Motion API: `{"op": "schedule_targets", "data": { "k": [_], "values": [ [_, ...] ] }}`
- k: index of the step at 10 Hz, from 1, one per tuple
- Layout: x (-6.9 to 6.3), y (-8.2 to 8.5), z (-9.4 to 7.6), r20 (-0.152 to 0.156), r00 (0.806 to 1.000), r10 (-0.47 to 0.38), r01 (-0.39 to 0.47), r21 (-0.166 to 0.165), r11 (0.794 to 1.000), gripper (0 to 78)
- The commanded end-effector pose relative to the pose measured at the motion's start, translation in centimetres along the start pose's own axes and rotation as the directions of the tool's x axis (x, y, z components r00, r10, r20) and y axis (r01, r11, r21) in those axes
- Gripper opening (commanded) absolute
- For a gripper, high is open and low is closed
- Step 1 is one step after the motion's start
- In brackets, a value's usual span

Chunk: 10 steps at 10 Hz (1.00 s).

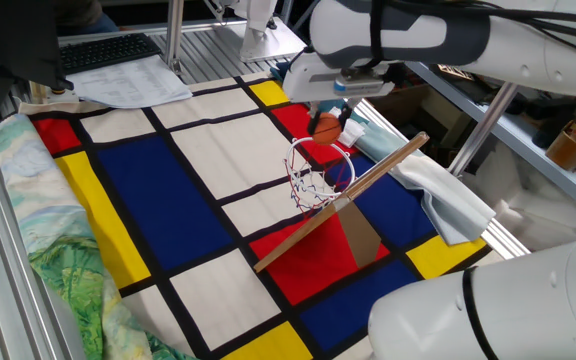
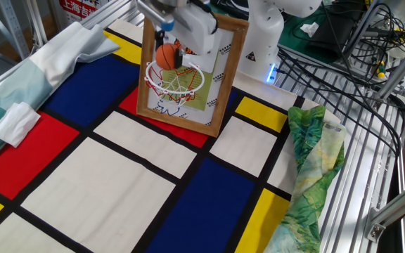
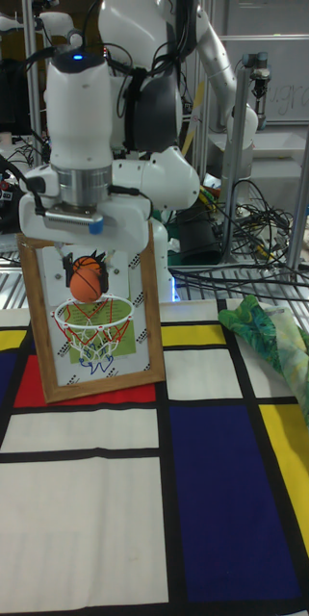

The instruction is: Grab a basketball, release it and shoot it into the basket

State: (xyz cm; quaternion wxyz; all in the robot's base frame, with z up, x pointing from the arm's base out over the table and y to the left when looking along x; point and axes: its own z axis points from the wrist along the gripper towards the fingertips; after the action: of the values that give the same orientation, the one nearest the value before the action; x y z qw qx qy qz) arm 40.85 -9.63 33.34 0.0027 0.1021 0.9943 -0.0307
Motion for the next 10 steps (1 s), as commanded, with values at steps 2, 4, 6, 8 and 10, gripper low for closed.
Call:
{"op": "schedule_targets", "data": {
  "k": [2,4,6,8,10],
  "values": [
    [-0.24,0.5,0.64,0.012,1.0,-0.003,0.003,-0.003,1.0,1.3],
    [-0.24,0.5,0.63,0.012,1.0,0.0,0.0,-0.002,1.0,1.3],
    [-0.24,0.49,0.6,0.014,1.0,0.006,-0.006,0.003,1.0,1.3],
    [-0.24,0.49,0.6,0.014,1.0,0.006,-0.006,0.003,1.0,77.4],
    [-0.24,0.49,0.6,0.014,1.0,0.006,-0.006,0.003,1.0,77.4]
  ]
}}
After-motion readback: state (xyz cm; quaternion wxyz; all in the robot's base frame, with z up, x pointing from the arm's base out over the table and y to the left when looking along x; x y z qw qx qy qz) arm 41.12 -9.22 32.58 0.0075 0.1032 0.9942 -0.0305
